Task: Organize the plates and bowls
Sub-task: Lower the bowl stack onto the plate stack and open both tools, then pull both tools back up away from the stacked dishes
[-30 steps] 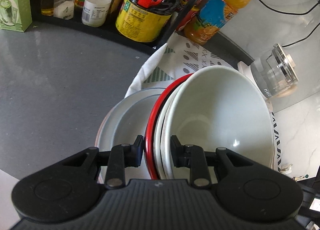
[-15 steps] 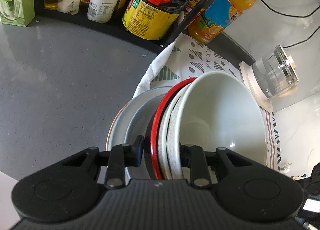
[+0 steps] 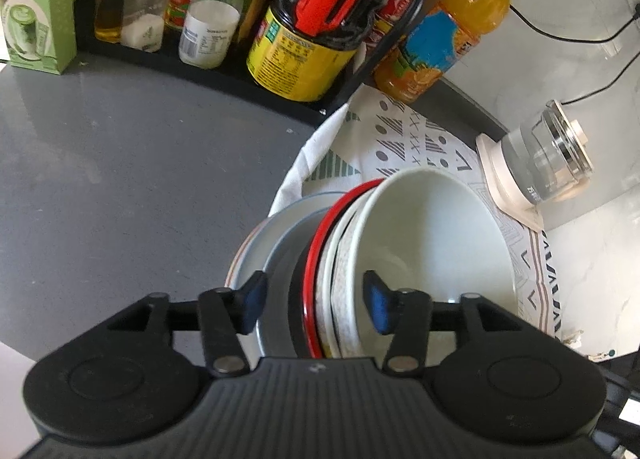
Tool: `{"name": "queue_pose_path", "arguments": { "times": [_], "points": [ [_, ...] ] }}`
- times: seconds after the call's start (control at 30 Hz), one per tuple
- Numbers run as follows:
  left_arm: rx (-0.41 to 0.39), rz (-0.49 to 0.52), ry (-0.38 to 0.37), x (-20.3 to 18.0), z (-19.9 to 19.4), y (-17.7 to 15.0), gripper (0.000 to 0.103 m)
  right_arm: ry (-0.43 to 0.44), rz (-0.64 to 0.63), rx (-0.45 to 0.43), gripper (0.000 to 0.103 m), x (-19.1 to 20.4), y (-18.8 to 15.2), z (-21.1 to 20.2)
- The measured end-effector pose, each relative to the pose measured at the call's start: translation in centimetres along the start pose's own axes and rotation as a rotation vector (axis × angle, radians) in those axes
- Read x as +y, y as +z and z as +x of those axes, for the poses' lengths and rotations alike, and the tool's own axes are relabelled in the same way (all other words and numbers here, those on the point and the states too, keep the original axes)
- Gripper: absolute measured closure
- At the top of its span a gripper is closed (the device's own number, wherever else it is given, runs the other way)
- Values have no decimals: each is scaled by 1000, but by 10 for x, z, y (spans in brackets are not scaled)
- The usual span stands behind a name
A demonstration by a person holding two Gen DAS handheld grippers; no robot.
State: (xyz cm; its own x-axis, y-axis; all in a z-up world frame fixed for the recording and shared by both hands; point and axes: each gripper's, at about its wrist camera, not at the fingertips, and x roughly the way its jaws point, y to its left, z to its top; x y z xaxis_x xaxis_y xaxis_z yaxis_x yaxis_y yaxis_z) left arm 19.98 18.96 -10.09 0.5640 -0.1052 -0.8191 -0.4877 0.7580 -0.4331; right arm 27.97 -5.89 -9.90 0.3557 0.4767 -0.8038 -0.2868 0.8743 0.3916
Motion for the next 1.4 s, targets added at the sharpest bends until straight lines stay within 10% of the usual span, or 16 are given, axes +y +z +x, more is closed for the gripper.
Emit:
{"name": "queue_pose_path", "arguments": {
  "times": [0.7,1.4],
  "points": [
    [-213,105,71,-33,-64,-58,3,-30,-9,-201,0,-29,-41,-74],
    [-267,306,100,-80,-117,-126,3,-98,-91,-316,0,-39,-92,-145]
  ]
}}
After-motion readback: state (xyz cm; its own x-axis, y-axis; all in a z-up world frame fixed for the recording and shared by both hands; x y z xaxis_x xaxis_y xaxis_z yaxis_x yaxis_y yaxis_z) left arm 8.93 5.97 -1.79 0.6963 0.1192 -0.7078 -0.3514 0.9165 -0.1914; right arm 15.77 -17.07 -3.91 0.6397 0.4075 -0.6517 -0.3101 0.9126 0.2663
